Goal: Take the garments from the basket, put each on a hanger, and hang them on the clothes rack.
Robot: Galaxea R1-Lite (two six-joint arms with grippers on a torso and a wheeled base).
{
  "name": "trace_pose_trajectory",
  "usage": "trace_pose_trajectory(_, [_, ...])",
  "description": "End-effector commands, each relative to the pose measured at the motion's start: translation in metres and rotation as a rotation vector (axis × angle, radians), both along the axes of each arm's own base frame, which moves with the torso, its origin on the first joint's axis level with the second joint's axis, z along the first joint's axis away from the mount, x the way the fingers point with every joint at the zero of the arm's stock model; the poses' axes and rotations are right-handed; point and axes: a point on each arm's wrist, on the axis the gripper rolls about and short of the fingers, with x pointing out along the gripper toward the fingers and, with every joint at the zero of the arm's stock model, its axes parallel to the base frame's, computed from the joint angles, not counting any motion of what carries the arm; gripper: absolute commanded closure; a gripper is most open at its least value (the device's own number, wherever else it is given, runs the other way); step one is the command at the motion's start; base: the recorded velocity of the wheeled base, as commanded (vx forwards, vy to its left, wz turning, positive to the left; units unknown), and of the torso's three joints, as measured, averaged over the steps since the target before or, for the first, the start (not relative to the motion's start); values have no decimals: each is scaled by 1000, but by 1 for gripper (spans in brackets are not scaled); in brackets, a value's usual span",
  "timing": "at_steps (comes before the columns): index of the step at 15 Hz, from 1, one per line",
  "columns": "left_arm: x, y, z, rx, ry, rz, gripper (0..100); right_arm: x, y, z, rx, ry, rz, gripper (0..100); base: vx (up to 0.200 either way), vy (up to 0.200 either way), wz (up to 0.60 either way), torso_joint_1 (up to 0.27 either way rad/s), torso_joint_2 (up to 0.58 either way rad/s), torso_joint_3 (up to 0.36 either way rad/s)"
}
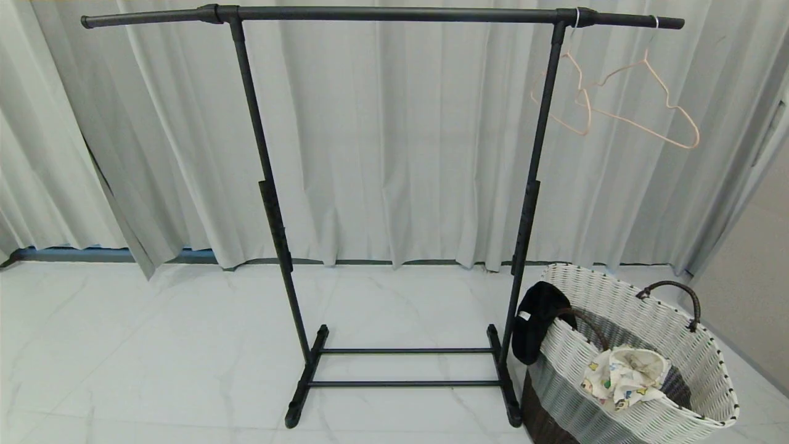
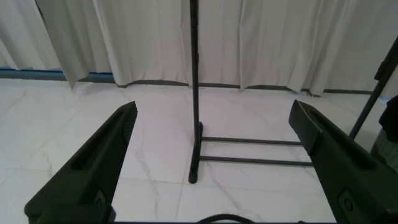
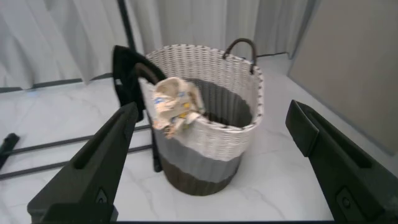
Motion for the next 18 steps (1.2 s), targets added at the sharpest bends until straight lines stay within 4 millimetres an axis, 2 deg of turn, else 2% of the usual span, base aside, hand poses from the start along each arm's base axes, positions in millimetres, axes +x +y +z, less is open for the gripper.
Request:
trace_pose_trajectory(1, [0,0,0,7,2,1,0,0,0,0,0,1,0,0,0,-200,0,7,2,2])
trace_pose_trajectory(7, [0,0,0,12,2,1,0,0,0,0,0,1,0,0,0,0,0,0,0,0])
trace_pose_trajectory(16, [0,0,0,16,2,1,0,0,0,0,10,-1,-1,0,200,0,0,2,0,3])
trace_pose_trajectory(17, [0,0,0,15,2,1,0,0,0,0,14,-1,1,0,200,-200,0,2,12,2])
trace_pose_trajectory(18, [0,0,0,13,2,1,0,0,0,0,14,-1,2,0,0,0,0,0,0,0])
